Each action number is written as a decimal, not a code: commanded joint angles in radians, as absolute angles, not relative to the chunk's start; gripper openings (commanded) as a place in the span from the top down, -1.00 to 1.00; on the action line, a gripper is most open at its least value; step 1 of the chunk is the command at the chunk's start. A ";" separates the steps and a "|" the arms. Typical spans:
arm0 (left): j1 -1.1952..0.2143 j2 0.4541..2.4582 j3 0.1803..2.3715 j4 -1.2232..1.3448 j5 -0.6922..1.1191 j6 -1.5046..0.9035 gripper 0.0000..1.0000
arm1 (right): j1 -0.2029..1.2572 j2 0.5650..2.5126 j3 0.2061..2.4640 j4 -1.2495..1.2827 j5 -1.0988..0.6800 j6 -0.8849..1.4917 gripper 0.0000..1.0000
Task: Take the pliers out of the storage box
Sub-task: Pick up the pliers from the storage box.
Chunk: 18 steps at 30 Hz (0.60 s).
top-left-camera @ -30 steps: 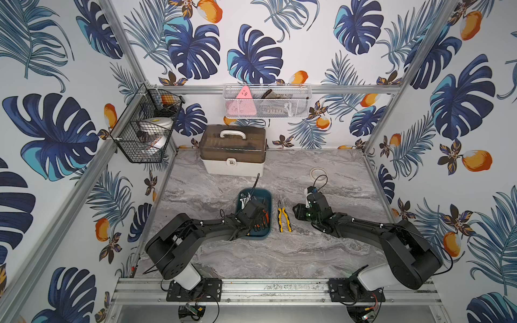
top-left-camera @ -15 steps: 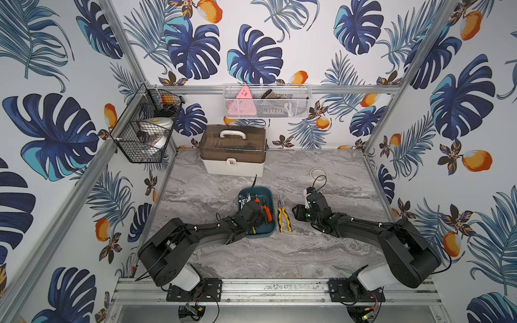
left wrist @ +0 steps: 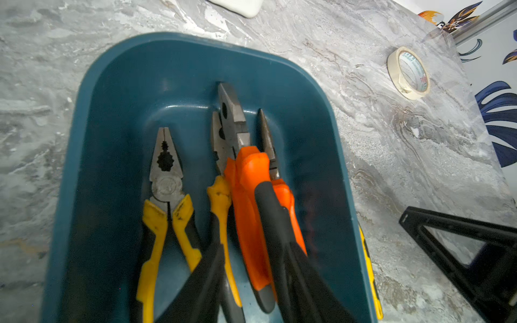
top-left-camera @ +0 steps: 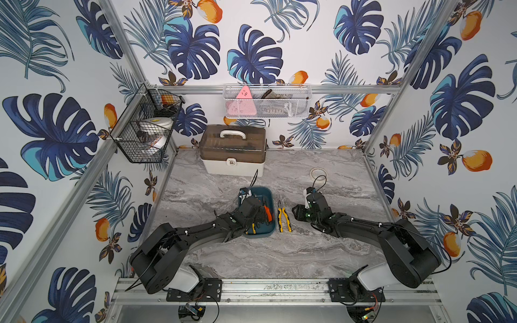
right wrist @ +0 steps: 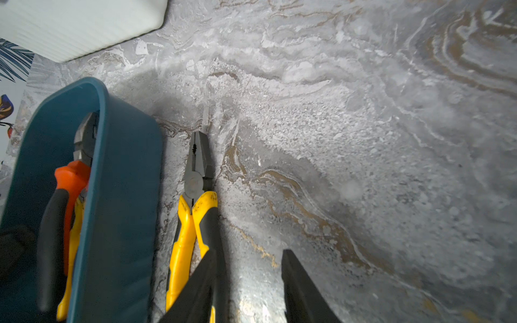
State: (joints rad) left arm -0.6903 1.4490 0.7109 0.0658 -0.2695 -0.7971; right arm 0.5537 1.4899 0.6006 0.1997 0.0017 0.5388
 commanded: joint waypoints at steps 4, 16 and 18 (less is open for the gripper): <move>-0.690 1.441 0.771 -0.003 -0.238 -0.794 -0.18 | 0.554 1.492 0.601 0.230 -0.011 0.546 0.16; -0.710 1.647 0.985 -0.238 -0.315 -0.784 -0.09 | 0.554 1.493 0.602 0.224 -0.012 0.543 0.18; -0.719 1.658 1.002 -0.280 -0.346 -0.783 -0.08 | 0.554 1.493 0.600 0.230 -0.012 0.542 0.18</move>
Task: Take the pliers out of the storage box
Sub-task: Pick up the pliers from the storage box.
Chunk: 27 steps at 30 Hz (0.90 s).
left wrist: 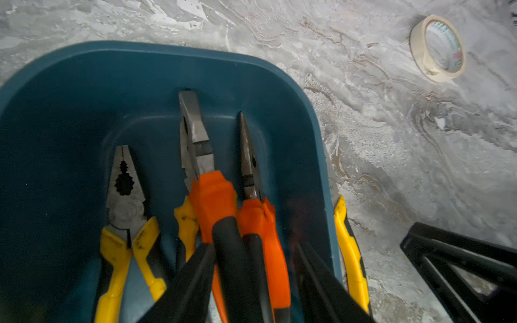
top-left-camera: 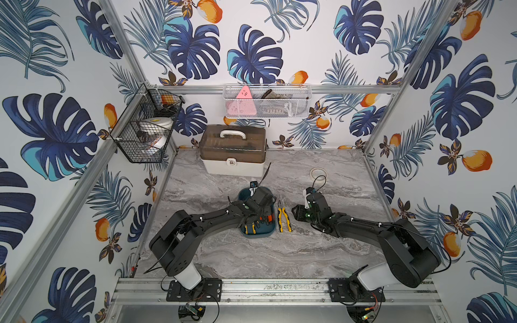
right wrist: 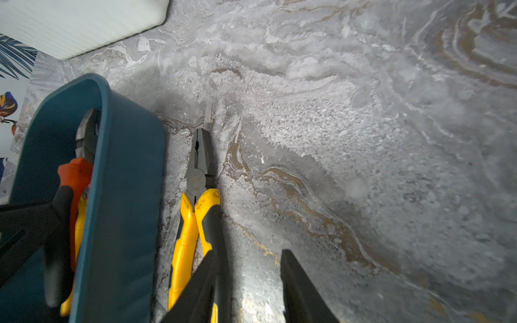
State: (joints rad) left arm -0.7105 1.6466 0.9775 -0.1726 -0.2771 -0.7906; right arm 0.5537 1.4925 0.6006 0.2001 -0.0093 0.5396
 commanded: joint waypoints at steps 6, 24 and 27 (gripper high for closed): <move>-0.723 1.707 1.036 -0.325 -0.361 -0.782 -0.08 | 0.554 1.503 0.606 0.229 -0.019 0.545 0.18; -0.723 1.642 1.067 -0.431 -0.416 -0.762 1.00 | 0.554 1.508 0.607 0.239 -0.038 0.545 0.21; -0.723 1.592 1.044 -0.378 -0.371 -0.715 1.00 | 0.554 1.498 0.606 0.236 -0.036 0.541 0.21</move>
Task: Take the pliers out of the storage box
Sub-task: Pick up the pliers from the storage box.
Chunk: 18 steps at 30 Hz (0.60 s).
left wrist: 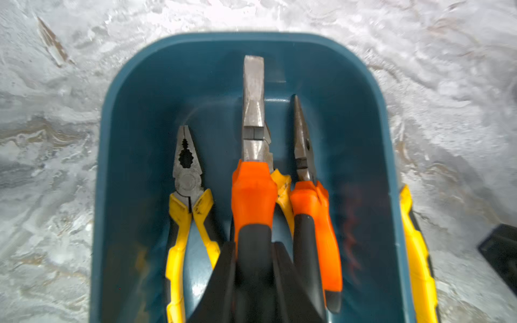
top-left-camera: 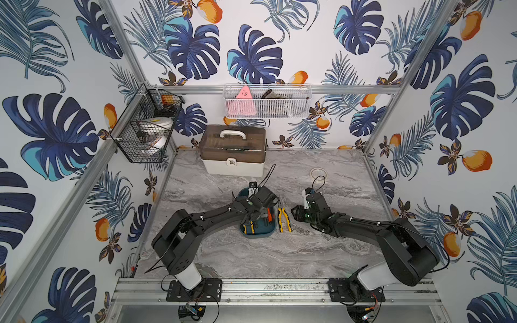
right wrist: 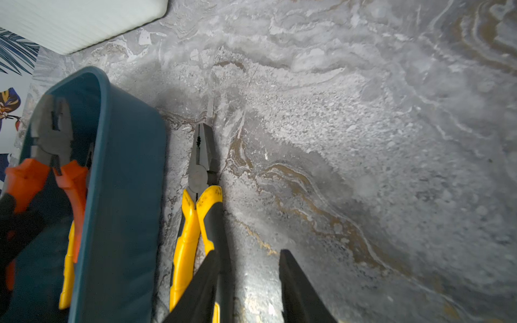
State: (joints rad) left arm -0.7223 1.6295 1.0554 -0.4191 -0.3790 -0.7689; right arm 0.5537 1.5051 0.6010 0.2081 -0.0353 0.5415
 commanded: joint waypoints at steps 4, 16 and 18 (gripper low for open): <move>-0.701 1.531 1.022 -0.295 -0.249 -0.643 1.00 | 0.554 1.476 0.601 0.230 -0.028 0.532 0.21; -0.484 1.401 0.832 0.112 0.260 -0.654 1.00 | 0.527 1.328 0.630 0.285 -0.333 0.591 0.11; -0.431 1.402 0.800 0.200 0.370 -0.682 1.00 | 0.506 1.339 0.653 0.316 -0.447 0.628 -0.02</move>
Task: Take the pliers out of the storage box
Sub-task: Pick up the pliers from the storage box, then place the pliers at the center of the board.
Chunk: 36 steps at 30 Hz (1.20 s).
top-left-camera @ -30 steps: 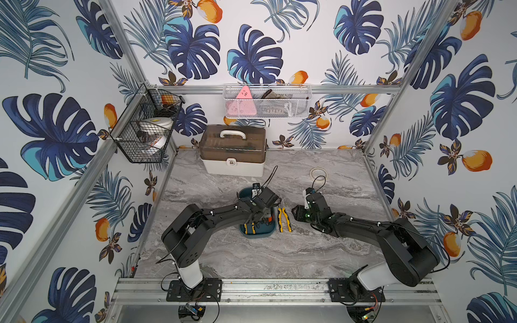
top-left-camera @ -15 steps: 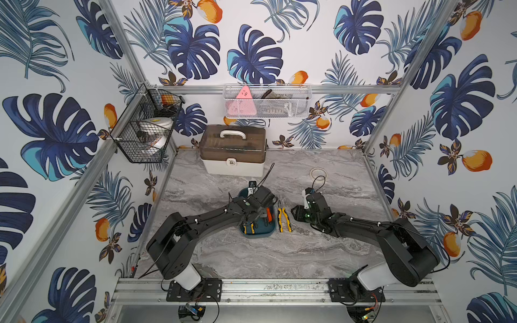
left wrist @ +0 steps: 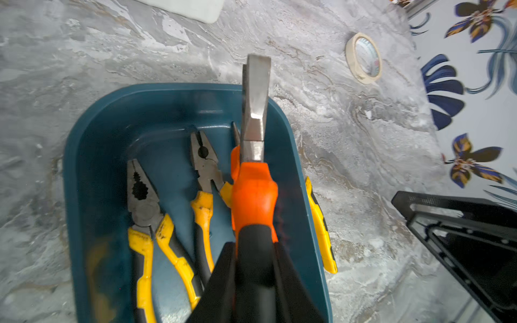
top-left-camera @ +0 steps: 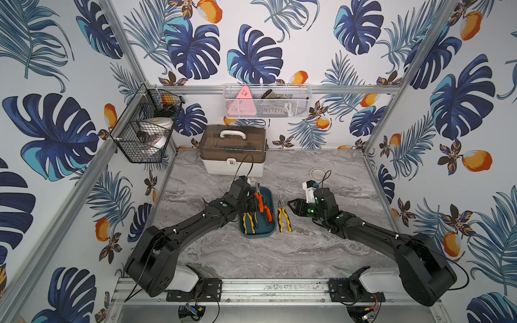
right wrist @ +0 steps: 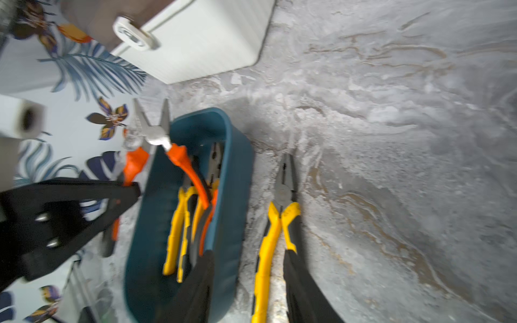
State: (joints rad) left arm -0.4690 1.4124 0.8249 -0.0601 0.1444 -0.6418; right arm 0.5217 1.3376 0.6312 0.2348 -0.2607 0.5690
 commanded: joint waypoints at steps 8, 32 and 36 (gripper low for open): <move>-0.345 1.444 0.753 0.479 0.663 -0.784 1.00 | 0.444 1.496 0.705 0.580 -0.810 0.823 -0.34; -0.354 1.503 0.788 0.530 0.848 -0.801 1.00 | 0.410 1.585 0.835 0.445 -0.826 0.728 -0.72; -0.356 1.474 0.801 0.399 0.791 -0.724 1.00 | 0.389 1.548 0.813 0.440 -0.789 0.722 -0.74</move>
State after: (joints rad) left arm -0.3508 1.4967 0.7803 0.3946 0.7738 -0.8028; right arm 0.3965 1.5654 0.8185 0.4789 -0.8265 0.7437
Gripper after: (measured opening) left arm 0.234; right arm 0.872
